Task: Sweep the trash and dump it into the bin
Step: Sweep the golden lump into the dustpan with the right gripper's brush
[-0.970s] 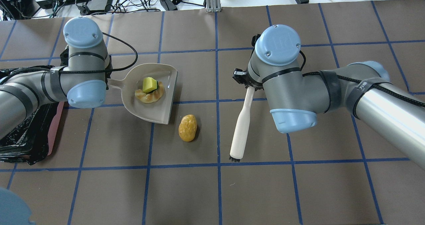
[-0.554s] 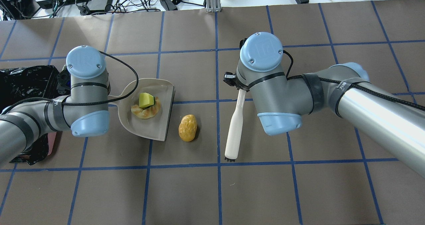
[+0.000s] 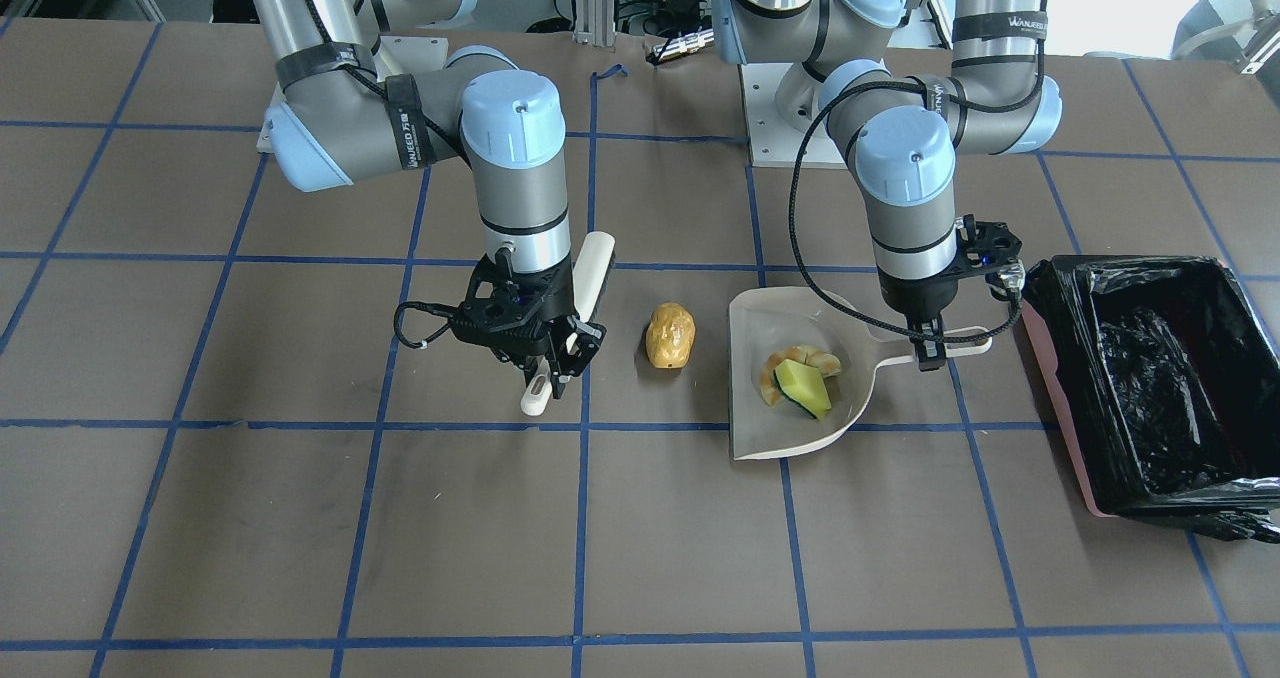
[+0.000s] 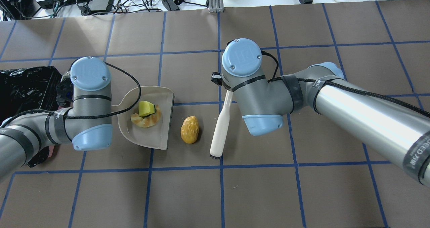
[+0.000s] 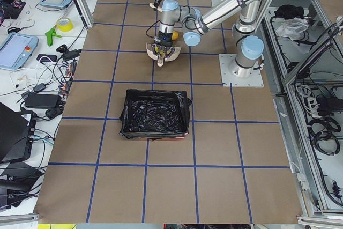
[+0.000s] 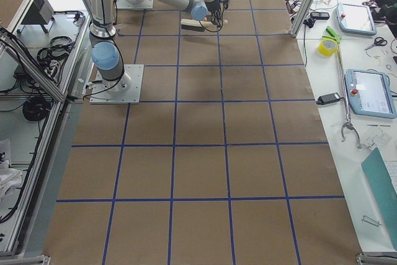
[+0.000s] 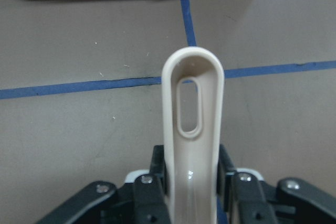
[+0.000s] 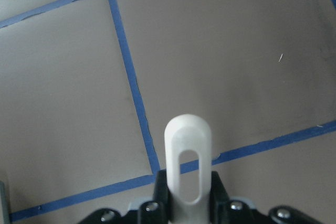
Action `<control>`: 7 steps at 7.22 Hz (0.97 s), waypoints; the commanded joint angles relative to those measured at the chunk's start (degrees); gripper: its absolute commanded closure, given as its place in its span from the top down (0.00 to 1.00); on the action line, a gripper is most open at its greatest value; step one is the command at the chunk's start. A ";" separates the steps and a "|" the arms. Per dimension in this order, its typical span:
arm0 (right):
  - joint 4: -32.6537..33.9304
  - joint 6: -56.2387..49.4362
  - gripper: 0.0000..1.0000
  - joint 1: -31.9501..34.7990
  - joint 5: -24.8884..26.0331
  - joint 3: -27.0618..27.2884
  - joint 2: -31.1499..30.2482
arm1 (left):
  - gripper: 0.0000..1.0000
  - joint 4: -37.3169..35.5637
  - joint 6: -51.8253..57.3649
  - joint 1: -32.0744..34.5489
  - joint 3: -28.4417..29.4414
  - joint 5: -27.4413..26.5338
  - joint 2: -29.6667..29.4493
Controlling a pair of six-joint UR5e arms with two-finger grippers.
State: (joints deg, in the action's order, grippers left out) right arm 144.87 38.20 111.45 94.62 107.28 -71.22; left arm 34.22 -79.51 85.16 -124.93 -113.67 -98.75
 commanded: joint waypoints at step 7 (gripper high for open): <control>0.76 4.07 0.00 3.34 0.56 -8.83 10.57 | 0.00 0.05 -4.51 1.50 -0.05 -0.06 -2.40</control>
State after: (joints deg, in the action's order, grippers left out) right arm 145.58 41.66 114.01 95.13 100.22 -62.32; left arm 34.28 -83.86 86.66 -124.98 -113.66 -100.84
